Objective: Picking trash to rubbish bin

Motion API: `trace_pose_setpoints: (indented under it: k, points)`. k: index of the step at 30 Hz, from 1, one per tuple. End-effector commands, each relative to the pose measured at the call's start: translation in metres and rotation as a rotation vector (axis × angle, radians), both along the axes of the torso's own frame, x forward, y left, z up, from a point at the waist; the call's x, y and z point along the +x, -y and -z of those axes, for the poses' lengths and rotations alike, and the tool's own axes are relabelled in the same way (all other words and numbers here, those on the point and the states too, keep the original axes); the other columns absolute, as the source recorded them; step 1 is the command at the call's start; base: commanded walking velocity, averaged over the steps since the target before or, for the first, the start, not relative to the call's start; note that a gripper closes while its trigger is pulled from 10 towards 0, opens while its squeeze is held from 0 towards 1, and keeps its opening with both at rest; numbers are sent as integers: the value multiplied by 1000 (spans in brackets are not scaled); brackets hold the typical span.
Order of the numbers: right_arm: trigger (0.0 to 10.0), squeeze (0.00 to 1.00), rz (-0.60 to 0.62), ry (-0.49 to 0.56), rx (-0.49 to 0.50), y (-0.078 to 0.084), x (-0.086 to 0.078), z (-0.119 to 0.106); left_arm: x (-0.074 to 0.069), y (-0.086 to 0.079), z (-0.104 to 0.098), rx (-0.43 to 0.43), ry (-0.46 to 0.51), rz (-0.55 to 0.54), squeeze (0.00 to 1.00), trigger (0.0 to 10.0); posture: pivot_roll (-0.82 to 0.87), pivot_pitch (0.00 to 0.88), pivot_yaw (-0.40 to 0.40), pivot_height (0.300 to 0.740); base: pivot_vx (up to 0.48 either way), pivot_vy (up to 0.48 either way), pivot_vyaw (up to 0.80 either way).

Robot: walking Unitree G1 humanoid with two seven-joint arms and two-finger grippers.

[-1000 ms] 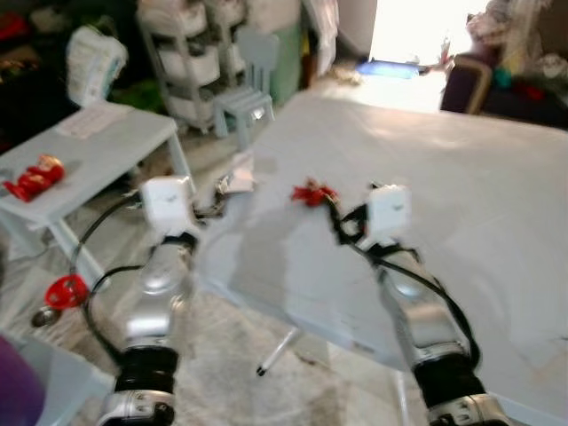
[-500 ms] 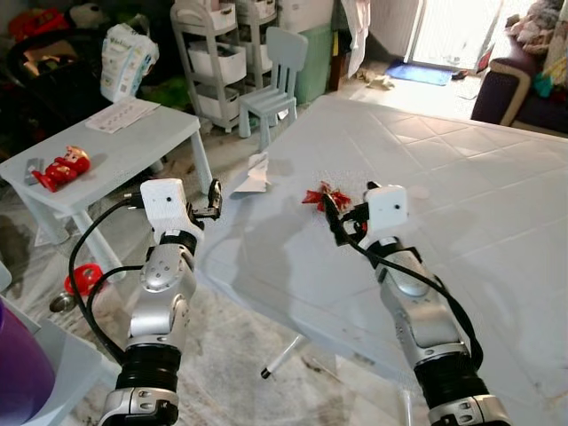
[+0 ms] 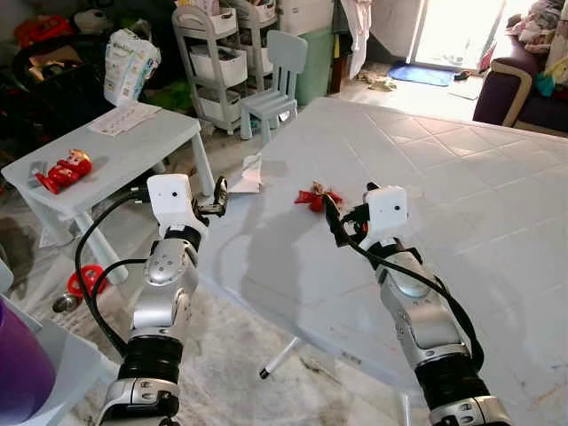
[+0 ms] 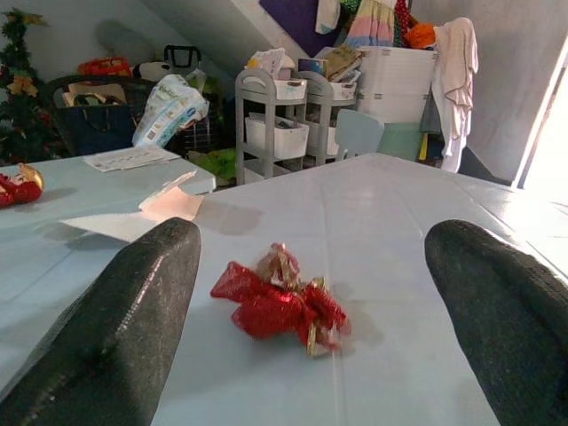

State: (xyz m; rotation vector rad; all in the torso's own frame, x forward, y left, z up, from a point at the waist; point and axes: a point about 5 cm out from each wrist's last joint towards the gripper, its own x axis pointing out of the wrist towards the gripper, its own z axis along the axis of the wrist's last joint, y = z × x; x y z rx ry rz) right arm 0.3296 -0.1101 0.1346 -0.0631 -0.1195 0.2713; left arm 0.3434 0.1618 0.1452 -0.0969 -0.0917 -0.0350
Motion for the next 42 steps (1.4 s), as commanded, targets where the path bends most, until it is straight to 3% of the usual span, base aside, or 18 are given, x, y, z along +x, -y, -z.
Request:
trace_pose_setpoints:
  k: [1, 14, 42]
  points:
    - [10000, 0, -6, 22, 3, -1, 0, -6, 2, 0, -3, 3, 10, 0, 0, 10000, -22, 19, 30, 740, 368, 0, 0]
    - [10000, 0, -10, 23, 1, -2, 0, -5, 1, 2, 0, -2, -6, -1, 0, 10000, -22, 19, 30, 740, 350, 0, 0]
    - [10000, 0, -36, 6, -33, -5, -2, -2, 3, 5, 10, -12, -76, 40, 0, 10000, -28, 33, 28, 740, 0, 0, 0]
